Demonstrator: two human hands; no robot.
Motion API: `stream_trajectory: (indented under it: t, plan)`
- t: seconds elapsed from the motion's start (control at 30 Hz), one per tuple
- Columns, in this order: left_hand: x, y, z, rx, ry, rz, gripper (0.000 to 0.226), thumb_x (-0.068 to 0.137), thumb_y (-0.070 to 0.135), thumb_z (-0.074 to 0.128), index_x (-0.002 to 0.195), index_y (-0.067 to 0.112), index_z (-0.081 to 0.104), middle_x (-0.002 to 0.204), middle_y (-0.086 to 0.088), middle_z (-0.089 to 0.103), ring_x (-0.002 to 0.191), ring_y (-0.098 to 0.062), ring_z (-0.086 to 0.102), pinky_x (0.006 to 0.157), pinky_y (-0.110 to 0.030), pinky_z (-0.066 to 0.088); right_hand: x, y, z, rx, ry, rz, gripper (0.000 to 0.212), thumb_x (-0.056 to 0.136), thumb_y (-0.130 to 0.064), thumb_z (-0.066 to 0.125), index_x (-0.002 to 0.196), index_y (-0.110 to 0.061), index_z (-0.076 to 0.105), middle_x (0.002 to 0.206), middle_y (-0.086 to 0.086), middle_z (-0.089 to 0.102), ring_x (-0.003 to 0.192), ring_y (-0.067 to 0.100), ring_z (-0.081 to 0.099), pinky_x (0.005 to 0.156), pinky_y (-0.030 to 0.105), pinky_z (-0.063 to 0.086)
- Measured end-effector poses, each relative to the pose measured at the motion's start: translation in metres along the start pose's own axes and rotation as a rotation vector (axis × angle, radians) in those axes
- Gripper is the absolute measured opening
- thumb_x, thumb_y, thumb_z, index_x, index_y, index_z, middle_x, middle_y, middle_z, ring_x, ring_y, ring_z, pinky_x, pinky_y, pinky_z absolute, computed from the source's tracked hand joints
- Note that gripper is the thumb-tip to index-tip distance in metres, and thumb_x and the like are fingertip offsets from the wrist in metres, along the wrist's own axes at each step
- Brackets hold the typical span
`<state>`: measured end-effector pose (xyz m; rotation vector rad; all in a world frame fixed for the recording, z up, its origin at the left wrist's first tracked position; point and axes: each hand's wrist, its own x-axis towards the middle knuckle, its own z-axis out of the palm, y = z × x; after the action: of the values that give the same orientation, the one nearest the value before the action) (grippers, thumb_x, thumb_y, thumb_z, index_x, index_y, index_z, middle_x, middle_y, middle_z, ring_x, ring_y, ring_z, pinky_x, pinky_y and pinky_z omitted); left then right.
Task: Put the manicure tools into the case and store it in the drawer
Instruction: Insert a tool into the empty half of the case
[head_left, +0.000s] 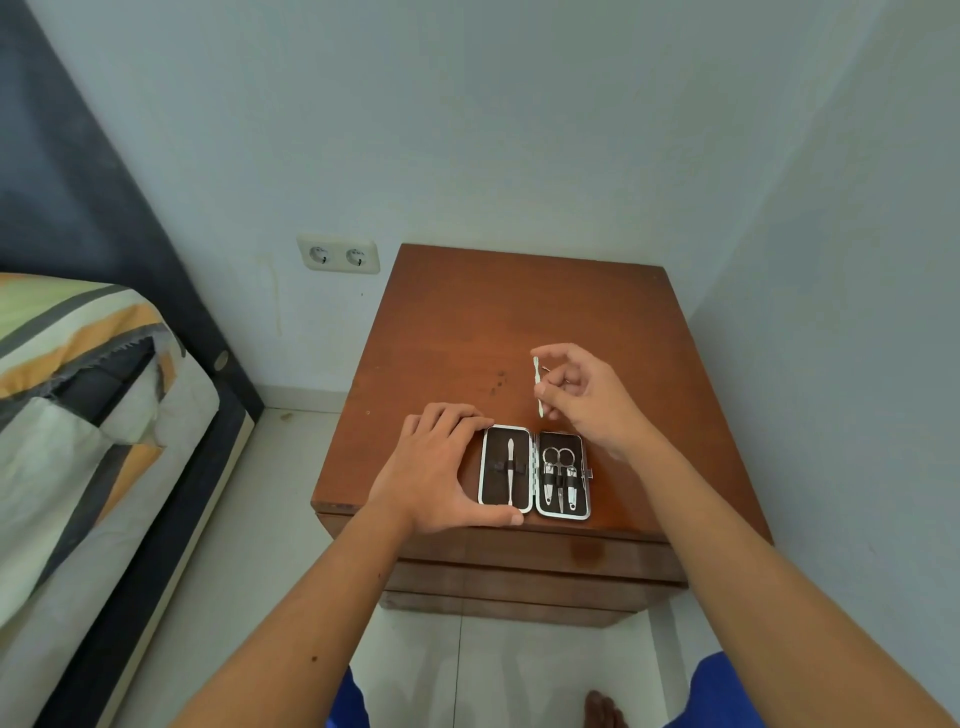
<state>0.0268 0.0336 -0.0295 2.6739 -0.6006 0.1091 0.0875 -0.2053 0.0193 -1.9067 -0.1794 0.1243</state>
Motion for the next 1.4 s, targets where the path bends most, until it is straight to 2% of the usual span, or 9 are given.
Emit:
stream_trajectory:
  t: [0.2, 0.27, 0.37, 0.67, 0.83, 1.03, 1.17, 1.3, 1.4]
  plan:
    - [0.000, 0.000, -0.001, -0.029, 0.008, -0.018, 0.123, 0.053, 0.107, 0.062, 0.147, 0.027, 0.053, 0.146, 0.016, 0.048, 0.138, -0.010, 0.038, 0.114, -0.039, 0.034, -0.015, 0.001, 0.025, 0.034, -0.077, 0.002, 0.034, 0.092, -0.004, 0.075, 0.119, -0.022, 0.064, 0.084, 0.018, 0.073, 0.071, 0.023, 0.070, 0.076, 0.037, 0.062]
    - [0.000, -0.001, -0.001, -0.047, 0.011, -0.025, 0.122, 0.052, 0.105, 0.064, 0.145, 0.026, 0.055, 0.146, 0.016, 0.048, 0.138, -0.009, 0.037, 0.114, -0.038, 0.033, -0.017, 0.006, 0.033, -0.015, -0.060, -0.018, 0.032, 0.090, -0.011, 0.079, 0.113, -0.026, 0.064, 0.081, 0.013, 0.075, 0.068, 0.017, 0.066, 0.075, 0.038, 0.060]
    - [0.000, -0.001, 0.000, -0.066, 0.018, -0.030, 0.122, 0.051, 0.104, 0.066, 0.143, 0.025, 0.057, 0.145, 0.017, 0.049, 0.138, -0.008, 0.038, 0.114, -0.038, 0.034, -0.018, 0.011, 0.040, -0.029, -0.015, -0.024, 0.030, 0.087, -0.016, 0.082, 0.109, -0.028, 0.066, 0.081, 0.009, 0.076, 0.066, 0.011, 0.058, 0.071, 0.029, 0.052]
    - [0.000, -0.001, -0.002, -0.055, 0.010, -0.024, 0.120, 0.054, 0.105, 0.064, 0.143, 0.024, 0.056, 0.146, 0.015, 0.050, 0.137, -0.009, 0.038, 0.114, -0.038, 0.035, -0.017, 0.016, 0.046, -0.112, 0.009, -0.052, 0.028, 0.084, -0.022, 0.086, 0.105, -0.029, 0.068, 0.078, -0.002, 0.078, 0.068, 0.005, 0.060, 0.073, 0.023, 0.052]
    - [-0.001, -0.001, -0.002, -0.053, 0.015, -0.024, 0.121, 0.053, 0.106, 0.062, 0.142, 0.025, 0.057, 0.145, 0.015, 0.051, 0.137, -0.009, 0.039, 0.114, -0.038, 0.035, -0.015, 0.017, 0.045, -0.144, -0.003, -0.048, 0.030, 0.084, -0.020, 0.085, 0.107, -0.028, 0.068, 0.081, -0.003, 0.079, 0.071, 0.007, 0.063, 0.076, 0.028, 0.056]
    - [-0.001, -0.001, -0.002, -0.053, 0.024, -0.023, 0.121, 0.053, 0.106, 0.064, 0.142, 0.025, 0.057, 0.145, 0.016, 0.051, 0.137, -0.008, 0.039, 0.113, -0.038, 0.035, -0.013, 0.013, 0.044, -0.203, -0.046, -0.042, 0.032, 0.085, -0.016, 0.084, 0.112, -0.025, 0.070, 0.082, -0.004, 0.079, 0.068, 0.000, 0.060, 0.071, 0.015, 0.049]
    - [-0.001, -0.001, -0.001, -0.048, 0.028, -0.025, 0.122, 0.053, 0.106, 0.063, 0.143, 0.024, 0.057, 0.146, 0.016, 0.051, 0.138, -0.009, 0.040, 0.113, -0.038, 0.035, -0.015, 0.012, 0.045, -0.287, -0.075, -0.069, 0.034, 0.082, -0.012, 0.087, 0.112, -0.019, 0.072, 0.085, -0.002, 0.076, 0.062, 0.000, 0.056, 0.066, 0.013, 0.047]
    - [-0.001, -0.001, -0.001, -0.060, 0.034, -0.018, 0.120, 0.053, 0.105, 0.064, 0.142, 0.025, 0.057, 0.143, 0.016, 0.051, 0.136, -0.008, 0.040, 0.112, -0.036, 0.035, -0.017, 0.011, 0.046, -0.479, -0.121, -0.140, 0.034, 0.083, -0.022, 0.087, 0.115, -0.025, 0.075, 0.097, -0.008, 0.062, 0.070, 0.004, 0.057, 0.072, 0.017, 0.047]
    - [-0.001, -0.001, -0.001, -0.041, 0.021, -0.020, 0.120, 0.053, 0.107, 0.060, 0.140, 0.024, 0.058, 0.143, 0.016, 0.051, 0.136, -0.008, 0.040, 0.112, -0.035, 0.034, -0.020, 0.005, 0.045, -0.641, -0.175, -0.177, 0.039, 0.089, -0.033, 0.080, 0.127, -0.026, 0.071, 0.106, -0.010, 0.053, 0.079, 0.004, 0.056, 0.081, 0.027, 0.052]
